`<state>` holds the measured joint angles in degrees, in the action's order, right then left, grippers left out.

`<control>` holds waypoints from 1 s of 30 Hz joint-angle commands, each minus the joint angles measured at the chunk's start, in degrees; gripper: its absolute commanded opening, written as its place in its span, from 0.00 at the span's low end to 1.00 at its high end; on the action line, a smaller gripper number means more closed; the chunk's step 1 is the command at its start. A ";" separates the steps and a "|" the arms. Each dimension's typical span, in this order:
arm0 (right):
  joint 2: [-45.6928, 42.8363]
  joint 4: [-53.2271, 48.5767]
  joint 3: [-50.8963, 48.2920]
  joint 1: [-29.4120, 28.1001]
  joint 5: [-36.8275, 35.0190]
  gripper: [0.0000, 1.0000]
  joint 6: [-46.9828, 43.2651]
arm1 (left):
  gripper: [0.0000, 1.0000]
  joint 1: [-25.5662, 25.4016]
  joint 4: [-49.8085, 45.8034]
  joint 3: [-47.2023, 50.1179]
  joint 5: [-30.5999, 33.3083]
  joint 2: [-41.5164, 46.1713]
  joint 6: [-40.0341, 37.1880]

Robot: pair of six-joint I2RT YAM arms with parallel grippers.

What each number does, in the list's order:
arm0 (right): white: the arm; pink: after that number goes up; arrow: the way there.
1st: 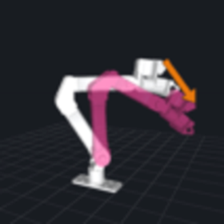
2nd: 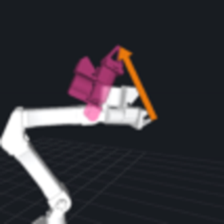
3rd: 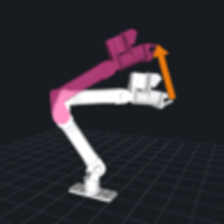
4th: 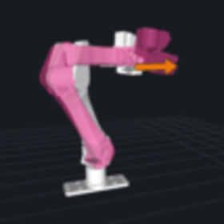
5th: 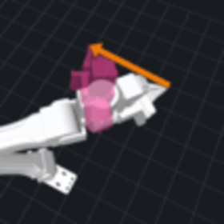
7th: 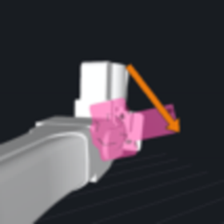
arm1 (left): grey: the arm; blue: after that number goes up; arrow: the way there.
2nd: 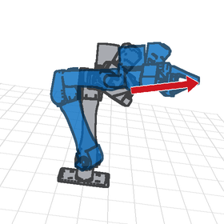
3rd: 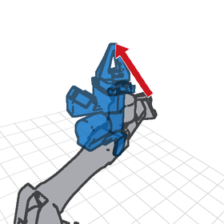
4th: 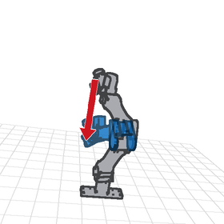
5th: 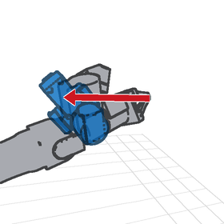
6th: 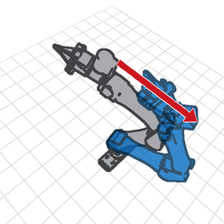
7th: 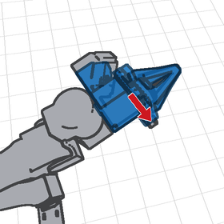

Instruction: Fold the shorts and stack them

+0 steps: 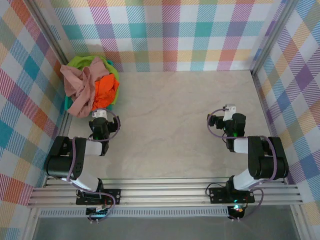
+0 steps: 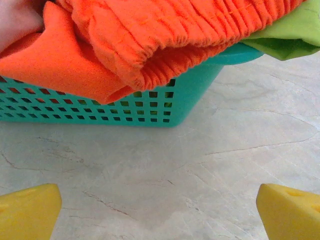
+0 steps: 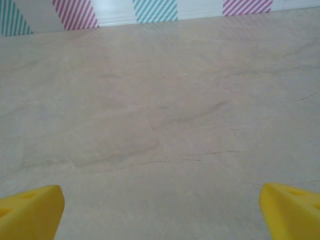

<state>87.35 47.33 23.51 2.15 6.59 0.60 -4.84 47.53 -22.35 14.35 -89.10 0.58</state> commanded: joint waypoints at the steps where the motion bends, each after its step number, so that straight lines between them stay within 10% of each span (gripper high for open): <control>1: 0.64 0.48 -0.08 -0.43 0.00 0.99 0.37 | 1.00 -0.28 -0.24 -0.98 -0.67 -0.26 -0.40; 21: 0.56 0.30 0.05 -0.62 -0.88 0.99 0.29 | 1.00 -0.23 0.08 -0.87 -0.77 -0.16 -0.33; 30: -20.34 -31.15 6.17 -0.92 0.87 0.99 4.90 | 1.00 -1.63 -27.76 -0.87 6.12 24.96 6.57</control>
<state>73.95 26.98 27.90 1.76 5.04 2.59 -5.52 32.27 -22.70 16.91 -72.62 2.68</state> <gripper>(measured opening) 0.994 0.999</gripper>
